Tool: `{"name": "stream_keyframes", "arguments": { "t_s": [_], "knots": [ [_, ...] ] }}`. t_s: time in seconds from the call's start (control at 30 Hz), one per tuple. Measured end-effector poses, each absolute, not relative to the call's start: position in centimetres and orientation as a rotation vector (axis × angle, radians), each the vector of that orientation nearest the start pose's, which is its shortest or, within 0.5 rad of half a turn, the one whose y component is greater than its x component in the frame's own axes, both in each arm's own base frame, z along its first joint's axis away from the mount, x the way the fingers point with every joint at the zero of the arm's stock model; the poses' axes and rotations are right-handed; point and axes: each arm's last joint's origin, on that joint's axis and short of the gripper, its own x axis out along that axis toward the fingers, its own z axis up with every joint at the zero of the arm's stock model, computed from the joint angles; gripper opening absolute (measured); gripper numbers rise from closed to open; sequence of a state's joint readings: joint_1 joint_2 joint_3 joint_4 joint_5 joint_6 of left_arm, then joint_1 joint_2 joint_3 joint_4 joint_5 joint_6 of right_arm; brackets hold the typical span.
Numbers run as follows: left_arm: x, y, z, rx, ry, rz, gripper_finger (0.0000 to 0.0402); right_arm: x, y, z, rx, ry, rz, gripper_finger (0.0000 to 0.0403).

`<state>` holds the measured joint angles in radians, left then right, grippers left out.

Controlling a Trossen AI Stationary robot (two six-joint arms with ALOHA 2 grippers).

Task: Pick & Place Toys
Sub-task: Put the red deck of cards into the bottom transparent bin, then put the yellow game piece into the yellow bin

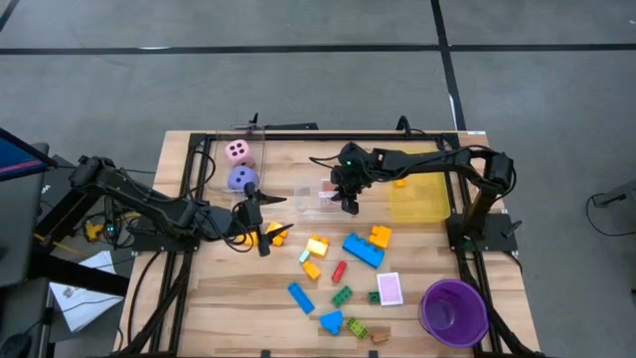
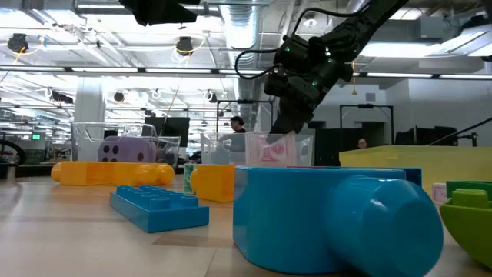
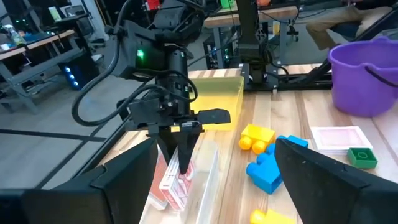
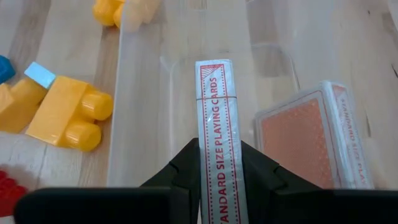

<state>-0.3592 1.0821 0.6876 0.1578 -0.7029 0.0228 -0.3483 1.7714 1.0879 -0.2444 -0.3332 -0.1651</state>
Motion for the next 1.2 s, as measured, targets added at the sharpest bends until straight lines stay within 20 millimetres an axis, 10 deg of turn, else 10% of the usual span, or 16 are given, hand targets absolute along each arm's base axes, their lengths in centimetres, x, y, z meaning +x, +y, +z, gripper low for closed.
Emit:
{"name": "stream_keyframes", "arguments": {
  "t_s": [0.93,1.2],
  "knots": [
    [22.4,-6.4,27.7,0.142,0.21,0.34,0.0319,33.3,-11.8,17.0,0.106,0.91,-0.035,0.0162],
    [22.4,-6.4,27.6,0.144,0.213,0.339,0.0319,32.4,-11.0,20.2,0.075,0.841,-0.03,0.0197]
  ]
}}
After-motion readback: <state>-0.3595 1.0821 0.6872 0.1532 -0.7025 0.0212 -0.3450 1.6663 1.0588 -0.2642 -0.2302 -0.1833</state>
